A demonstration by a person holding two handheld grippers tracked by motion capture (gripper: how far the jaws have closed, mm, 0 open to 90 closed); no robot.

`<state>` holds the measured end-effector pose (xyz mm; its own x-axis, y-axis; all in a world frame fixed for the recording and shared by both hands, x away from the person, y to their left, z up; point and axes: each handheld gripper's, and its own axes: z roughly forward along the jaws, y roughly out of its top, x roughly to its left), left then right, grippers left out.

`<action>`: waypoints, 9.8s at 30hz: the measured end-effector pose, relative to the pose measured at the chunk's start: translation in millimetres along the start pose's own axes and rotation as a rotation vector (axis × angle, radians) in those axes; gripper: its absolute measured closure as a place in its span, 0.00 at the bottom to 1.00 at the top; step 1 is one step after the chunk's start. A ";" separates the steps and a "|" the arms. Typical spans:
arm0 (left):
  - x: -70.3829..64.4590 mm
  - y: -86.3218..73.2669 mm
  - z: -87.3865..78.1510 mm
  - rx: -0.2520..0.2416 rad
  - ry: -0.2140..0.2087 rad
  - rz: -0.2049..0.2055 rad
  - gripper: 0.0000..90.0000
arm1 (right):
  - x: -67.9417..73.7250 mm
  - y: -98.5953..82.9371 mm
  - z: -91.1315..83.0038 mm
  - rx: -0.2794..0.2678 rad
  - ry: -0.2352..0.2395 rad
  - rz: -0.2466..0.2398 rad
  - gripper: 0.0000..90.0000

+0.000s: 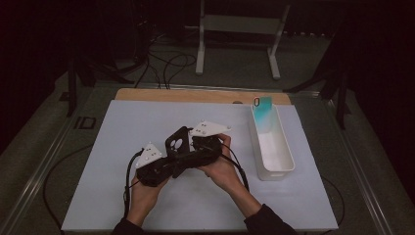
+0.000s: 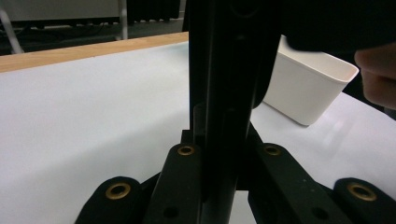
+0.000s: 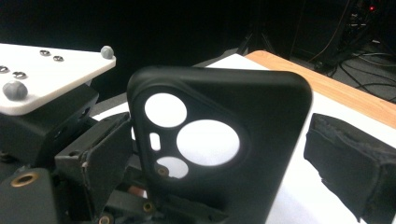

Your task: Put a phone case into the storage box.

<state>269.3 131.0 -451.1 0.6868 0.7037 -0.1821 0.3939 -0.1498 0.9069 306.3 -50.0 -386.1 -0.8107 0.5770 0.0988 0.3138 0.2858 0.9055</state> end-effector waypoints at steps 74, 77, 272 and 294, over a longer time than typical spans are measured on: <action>-5.6 2.2 -4.7 -0.003 0.186 0.080 0.00 | 4.2 -4.5 4.6 -0.007 -0.047 0.001 0.16; -5.1 1.0 -8.1 -0.011 0.199 0.097 0.00 | 2.7 -4.9 3.4 -0.009 -0.054 0.005 0.16; 44.9 -62.4 -87.2 -0.112 0.334 0.085 0.00 | -157.5 44.3 -5.6 0.017 -0.493 0.128 0.16; 44.7 -62.7 -86.1 -0.108 0.336 0.082 0.00 | -173.3 47.7 -12.9 0.019 -0.544 0.134 0.16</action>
<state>222.8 231.6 -483.4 0.4675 0.8839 0.0120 0.2667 -0.1540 0.9514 455.4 -146.2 -354.7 -0.3930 0.9193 -0.0196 0.4091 0.1939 0.8916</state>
